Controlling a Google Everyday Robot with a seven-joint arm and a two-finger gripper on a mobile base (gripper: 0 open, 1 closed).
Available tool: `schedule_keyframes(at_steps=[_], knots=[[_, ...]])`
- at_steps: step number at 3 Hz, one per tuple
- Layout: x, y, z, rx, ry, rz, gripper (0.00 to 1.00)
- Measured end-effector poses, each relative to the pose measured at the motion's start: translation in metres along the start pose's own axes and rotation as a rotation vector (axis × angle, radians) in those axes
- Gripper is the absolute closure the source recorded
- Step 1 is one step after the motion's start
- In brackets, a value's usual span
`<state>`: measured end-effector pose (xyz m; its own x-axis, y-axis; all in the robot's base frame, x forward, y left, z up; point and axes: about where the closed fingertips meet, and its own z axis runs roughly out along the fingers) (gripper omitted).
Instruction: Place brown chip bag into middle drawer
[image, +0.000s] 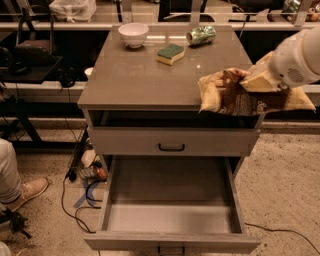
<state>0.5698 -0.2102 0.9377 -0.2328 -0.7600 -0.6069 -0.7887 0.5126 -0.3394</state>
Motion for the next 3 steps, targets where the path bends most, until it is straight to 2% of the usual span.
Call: schedule_keyframes(at_steps=[1, 2, 3], knots=[[-0.004, 0.002, -0.004, -0.006, -0.029, 0.026, 1.0], [-0.004, 0.003, -0.003, -0.007, -0.027, 0.023, 1.0], [0.05, 0.055, 0.023, -0.172, 0.054, 0.095, 1.0]])
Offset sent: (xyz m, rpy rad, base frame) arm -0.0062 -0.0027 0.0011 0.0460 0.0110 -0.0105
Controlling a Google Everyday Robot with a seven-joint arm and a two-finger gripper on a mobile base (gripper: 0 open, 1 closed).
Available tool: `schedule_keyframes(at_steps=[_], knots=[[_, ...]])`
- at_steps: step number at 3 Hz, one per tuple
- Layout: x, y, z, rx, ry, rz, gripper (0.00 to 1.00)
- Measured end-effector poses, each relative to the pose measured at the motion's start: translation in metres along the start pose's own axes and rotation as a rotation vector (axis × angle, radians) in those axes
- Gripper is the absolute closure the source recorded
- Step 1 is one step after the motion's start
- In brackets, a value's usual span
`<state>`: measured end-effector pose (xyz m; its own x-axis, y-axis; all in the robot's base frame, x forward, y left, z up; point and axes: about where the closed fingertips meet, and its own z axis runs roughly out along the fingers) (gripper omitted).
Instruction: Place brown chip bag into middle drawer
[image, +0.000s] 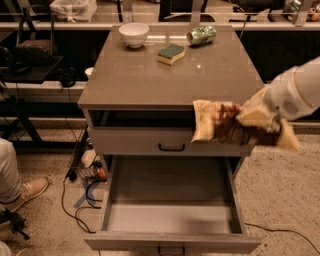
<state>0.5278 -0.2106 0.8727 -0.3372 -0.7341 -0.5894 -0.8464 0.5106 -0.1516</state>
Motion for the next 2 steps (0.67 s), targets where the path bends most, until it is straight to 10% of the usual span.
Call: schedule_keyframes(at_steps=[2], knots=[[0.074, 0.113, 0.082, -0.315, 0.098, 0.091, 1.0]])
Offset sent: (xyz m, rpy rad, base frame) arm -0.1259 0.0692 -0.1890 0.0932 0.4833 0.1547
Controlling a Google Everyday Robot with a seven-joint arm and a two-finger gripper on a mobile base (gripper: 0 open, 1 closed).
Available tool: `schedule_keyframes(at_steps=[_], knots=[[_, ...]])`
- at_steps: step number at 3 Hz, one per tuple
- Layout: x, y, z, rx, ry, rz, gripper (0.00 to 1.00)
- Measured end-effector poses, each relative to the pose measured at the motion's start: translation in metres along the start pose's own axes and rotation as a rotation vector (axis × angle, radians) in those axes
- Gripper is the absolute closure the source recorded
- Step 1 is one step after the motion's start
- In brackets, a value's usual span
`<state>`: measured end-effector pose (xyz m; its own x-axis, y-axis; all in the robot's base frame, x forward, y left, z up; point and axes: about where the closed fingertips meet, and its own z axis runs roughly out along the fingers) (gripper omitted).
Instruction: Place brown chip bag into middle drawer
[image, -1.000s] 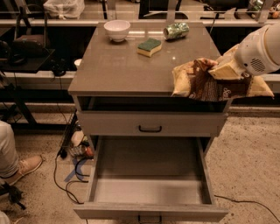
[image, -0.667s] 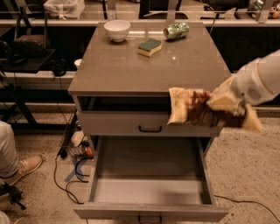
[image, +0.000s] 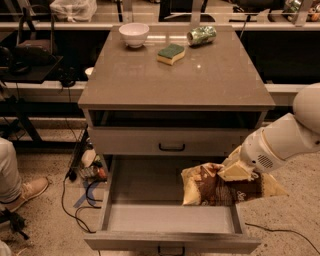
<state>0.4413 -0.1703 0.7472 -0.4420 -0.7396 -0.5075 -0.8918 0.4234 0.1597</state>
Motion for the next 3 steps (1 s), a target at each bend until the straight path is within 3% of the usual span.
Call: schedule_keyframes(at_steps=[1, 2, 3], knots=[[0.0, 0.0, 0.0, 0.0, 0.0, 0.0, 1.0], [0.005, 0.0, 0.02, -0.037, -0.009, 0.024, 1.0], [0.012, 0.0, 0.069, -0.11, -0.055, 0.079, 1.0]])
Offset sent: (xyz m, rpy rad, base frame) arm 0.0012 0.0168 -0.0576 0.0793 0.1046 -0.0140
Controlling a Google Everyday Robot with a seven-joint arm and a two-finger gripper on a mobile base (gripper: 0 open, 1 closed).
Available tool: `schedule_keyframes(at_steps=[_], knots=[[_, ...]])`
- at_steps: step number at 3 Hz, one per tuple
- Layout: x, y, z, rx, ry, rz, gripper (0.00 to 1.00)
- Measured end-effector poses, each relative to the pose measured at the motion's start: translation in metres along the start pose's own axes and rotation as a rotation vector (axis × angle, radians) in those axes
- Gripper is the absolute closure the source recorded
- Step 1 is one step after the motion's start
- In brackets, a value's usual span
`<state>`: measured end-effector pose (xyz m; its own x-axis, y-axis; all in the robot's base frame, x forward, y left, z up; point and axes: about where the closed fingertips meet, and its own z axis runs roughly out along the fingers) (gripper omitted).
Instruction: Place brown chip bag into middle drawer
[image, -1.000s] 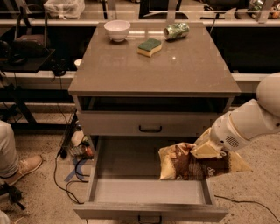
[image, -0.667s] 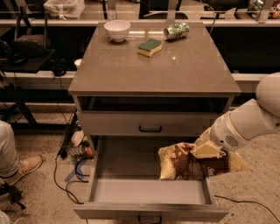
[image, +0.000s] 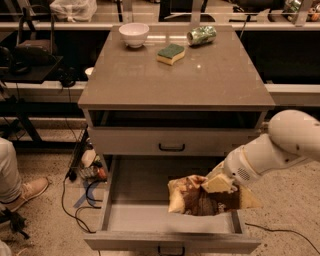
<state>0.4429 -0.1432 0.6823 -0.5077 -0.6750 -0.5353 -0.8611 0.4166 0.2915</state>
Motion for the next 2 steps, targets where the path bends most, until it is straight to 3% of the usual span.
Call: schedule_keyframes(at_steps=[2], knots=[[0.017, -0.01, 0.088, -0.064, -0.079, 0.167, 1.0]])
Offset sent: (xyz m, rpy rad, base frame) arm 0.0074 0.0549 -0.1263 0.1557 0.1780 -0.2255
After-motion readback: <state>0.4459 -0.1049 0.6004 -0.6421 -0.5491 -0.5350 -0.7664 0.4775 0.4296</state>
